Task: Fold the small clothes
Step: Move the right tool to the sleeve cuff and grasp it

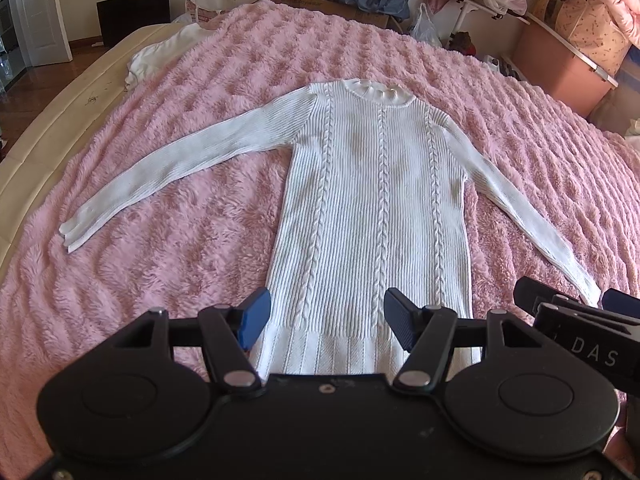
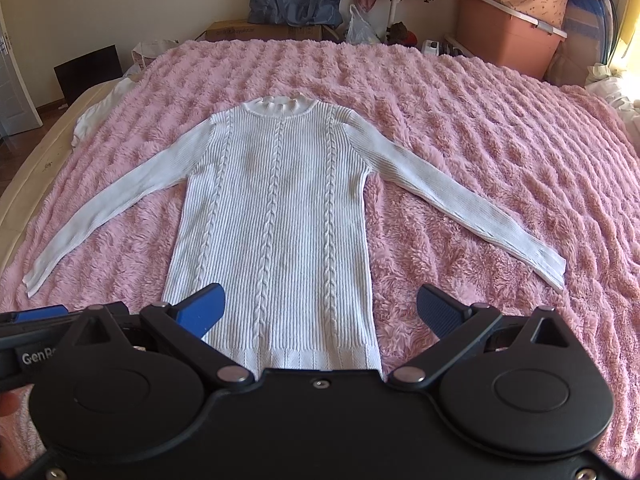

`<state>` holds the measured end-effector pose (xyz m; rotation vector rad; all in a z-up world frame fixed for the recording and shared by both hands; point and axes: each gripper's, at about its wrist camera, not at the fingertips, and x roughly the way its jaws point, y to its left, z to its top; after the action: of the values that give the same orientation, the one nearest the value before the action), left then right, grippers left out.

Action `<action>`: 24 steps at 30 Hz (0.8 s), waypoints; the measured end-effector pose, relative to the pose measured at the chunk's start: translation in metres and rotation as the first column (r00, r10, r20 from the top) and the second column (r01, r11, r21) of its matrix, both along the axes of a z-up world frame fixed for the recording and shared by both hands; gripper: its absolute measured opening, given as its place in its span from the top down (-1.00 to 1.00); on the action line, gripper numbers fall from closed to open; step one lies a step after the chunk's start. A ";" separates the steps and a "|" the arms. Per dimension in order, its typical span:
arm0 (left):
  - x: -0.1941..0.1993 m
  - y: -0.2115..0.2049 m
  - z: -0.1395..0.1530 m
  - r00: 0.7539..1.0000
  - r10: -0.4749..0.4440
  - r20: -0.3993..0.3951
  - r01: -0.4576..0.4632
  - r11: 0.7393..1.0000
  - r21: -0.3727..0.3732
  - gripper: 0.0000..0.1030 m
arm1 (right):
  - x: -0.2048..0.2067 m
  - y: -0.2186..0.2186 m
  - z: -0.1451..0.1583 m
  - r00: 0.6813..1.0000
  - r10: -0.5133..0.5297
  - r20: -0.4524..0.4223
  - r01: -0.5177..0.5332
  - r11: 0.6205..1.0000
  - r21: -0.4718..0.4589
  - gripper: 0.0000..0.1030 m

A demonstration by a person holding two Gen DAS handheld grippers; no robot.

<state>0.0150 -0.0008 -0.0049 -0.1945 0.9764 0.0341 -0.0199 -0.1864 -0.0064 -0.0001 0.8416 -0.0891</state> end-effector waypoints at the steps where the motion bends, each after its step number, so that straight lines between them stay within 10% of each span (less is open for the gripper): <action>1: 0.004 -0.002 0.000 1.000 -0.011 0.009 0.011 1.000 -0.004 -0.28 | -0.001 -0.004 0.000 1.000 -0.008 0.016 0.008 1.000 -0.004 -1.00; 15: 0.139 -0.093 -0.029 0.965 -0.244 0.100 0.248 0.968 -0.029 -0.28 | 0.020 -0.138 -0.022 0.893 -0.363 0.265 0.368 0.929 0.033 -1.00; 24: 0.235 -0.150 -0.087 0.947 -0.311 0.084 0.315 0.948 -0.046 -0.28 | 0.047 -0.234 -0.089 0.758 -0.615 0.219 0.614 0.785 0.081 -0.83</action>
<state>0.2501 -0.1509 -0.0919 -0.0916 0.9231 -0.2925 0.0273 -0.4201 -0.0958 0.2922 0.5732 -0.7033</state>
